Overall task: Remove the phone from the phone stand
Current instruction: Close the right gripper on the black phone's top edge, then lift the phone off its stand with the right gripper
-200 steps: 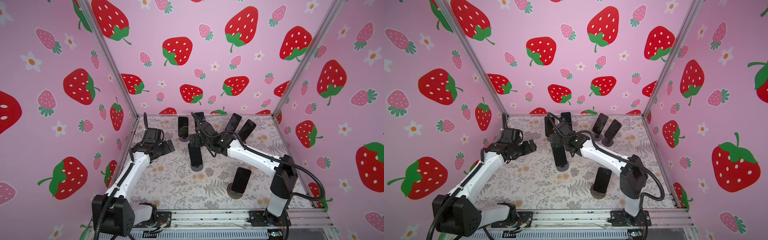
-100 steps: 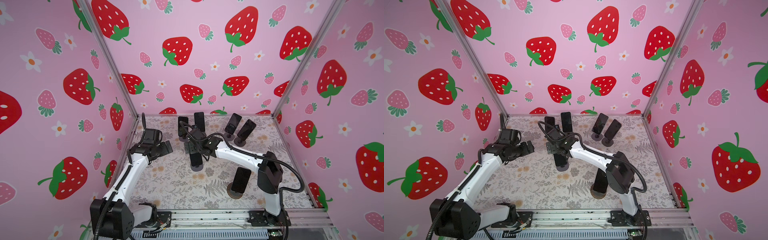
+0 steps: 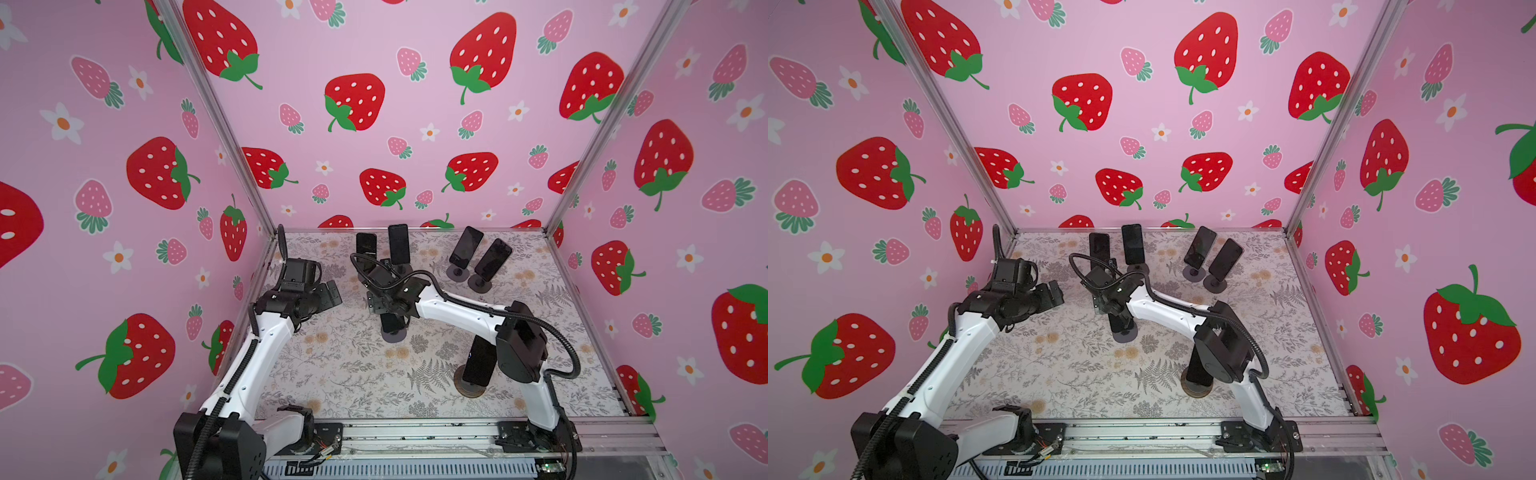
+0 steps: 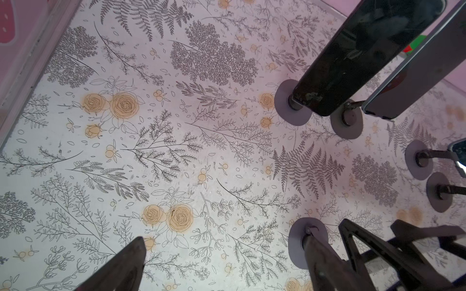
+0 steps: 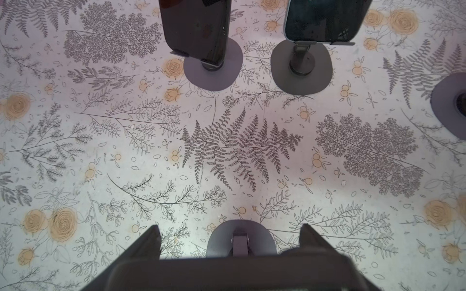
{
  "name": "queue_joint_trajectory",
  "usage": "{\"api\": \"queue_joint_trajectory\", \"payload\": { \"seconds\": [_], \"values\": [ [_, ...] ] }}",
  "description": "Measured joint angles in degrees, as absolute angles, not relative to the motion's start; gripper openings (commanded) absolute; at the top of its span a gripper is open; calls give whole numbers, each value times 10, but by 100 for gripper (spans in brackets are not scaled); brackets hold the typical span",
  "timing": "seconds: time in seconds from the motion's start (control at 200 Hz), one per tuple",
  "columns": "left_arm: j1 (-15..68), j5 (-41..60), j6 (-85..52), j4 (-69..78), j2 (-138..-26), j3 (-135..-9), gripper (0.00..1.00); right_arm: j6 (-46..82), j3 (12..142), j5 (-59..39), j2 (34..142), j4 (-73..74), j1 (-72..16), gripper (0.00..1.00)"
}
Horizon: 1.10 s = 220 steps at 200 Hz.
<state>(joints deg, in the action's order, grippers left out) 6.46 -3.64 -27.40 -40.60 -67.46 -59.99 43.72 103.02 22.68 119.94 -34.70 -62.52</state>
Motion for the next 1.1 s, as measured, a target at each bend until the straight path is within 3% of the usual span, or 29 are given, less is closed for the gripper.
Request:
{"api": "queue_joint_trajectory", "payload": {
  "seconds": [0.135,0.42,1.101],
  "values": [
    [65,-41,-275,-406,-672,-600,100,448,1030,237,1199,-350,-625,79],
    [65,-58,-282,-411,-672,-600,100,452,1030,237,1199,-352,-625,73],
    [64,-59,-328,-387,-627,-599,100,430,1009,263,1161,-343,-628,71]
  ]
}}
